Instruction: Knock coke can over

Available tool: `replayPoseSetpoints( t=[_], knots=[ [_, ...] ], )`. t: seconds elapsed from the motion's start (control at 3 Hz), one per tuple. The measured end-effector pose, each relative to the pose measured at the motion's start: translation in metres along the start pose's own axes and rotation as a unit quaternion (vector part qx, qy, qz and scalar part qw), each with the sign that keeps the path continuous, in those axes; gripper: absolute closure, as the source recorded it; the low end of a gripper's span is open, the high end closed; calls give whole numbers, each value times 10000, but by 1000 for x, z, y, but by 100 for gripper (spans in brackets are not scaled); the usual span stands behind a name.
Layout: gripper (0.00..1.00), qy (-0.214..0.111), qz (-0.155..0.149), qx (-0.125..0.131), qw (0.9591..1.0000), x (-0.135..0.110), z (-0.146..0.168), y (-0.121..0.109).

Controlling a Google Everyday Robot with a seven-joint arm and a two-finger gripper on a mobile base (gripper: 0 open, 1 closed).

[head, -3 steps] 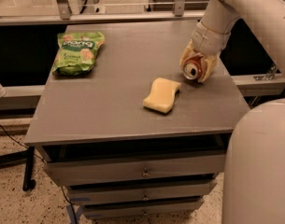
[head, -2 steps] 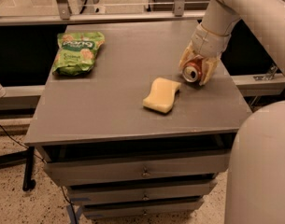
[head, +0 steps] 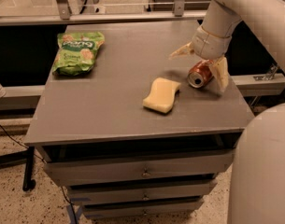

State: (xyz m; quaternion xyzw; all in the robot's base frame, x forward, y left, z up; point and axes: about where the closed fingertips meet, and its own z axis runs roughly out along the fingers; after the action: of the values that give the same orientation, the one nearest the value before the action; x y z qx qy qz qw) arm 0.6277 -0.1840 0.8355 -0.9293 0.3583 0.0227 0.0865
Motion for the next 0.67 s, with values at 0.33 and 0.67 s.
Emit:
replayPoseSetpoints(
  t=[0.33, 0.67],
  knots=[
    [0, -5, -17, -10, 10000, -1, 0, 1],
    [0, -10, -52, -33, 10000, -2, 1, 2]
  ],
)
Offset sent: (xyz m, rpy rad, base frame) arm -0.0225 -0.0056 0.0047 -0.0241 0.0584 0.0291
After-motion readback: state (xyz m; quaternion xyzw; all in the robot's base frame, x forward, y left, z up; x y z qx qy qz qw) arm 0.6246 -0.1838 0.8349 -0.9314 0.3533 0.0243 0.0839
